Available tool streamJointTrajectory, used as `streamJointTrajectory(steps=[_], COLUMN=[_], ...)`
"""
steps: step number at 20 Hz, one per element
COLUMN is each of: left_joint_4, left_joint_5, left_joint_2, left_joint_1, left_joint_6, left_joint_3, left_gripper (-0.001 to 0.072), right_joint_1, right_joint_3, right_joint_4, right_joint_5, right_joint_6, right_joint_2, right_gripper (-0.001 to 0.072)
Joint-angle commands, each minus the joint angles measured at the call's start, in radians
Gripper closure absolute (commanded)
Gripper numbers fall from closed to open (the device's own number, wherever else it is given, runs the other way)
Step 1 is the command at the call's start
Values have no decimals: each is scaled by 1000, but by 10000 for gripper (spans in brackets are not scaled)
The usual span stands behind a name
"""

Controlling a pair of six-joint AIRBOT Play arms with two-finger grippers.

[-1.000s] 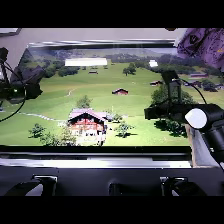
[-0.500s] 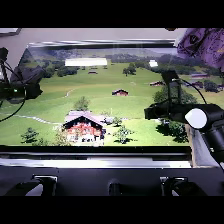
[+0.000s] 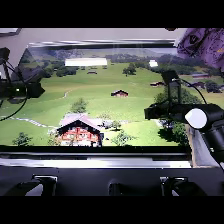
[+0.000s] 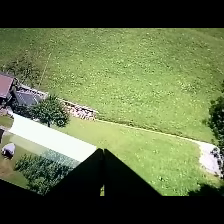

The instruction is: Fold the clothes and pants, and hang the long-sleeved shirts on hangers.

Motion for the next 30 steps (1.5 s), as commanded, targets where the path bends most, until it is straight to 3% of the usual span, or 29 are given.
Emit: streamJointTrajectory(steps=[1, 4, 6, 9, 14, 18, 21, 22, 23, 24, 25, 29, 30], left_joint_4=[42, 293, 338, 339, 339, 339, 338, 338, 337, 328, 304, 171, 116], left_joint_5=[-28, -29, 11, 22, 29, 164, 173, 171, 171, 169, 169, 109, 74], left_joint_2=[-47, -143, -254, -530, -940, -1044, -1101, -1112, -1117, -1118, -1114, -1057, -1034], left_joint_1=[1, 34, 122, 266, 388, 428, 447, 448, 447, 443, 440, 419, 407], left_joint_6=[-119, -282, -329, -335, -325, -368, -370, -369, -369, -368, -354, -324, -267], left_joint_3=[0, 9, 85, 360, 784, 792, 790, 790, 790, 790, 790, 789, 789], left_gripper=[-13, -13, -13, -13, -13, -13, -13, 35, 229, 536, 693, 699, 699], right_joint_1=[1, 1, 1, 1, 1, 1, 1, 1, 1, 1, 1, 1, 1], right_joint_3=[1, 1, 1, 1, 1, 1, 1, 1, 1, 1, 1, 1, 1], right_joint_4=[0, 0, 0, 0, 0, 0, 0, 0, 0, 0, 0, 0, 0], right_joint_5=[0, 0, 0, 0, 0, 0, 0, 0, 0, 0, 0, 0, 0], right_joint_6=[0, 0, 0, 0, 0, 0, 0, 0, 0, 0, 0, 0, 0], right_joint_2=[1, 1, 1, 1, 1, 1, 1, 1, 1, 1, 1, 1, 1], right_gripper=[677, 677, 677, 677, 677, 677, 677, 677, 677, 677, 677, 677, 677])
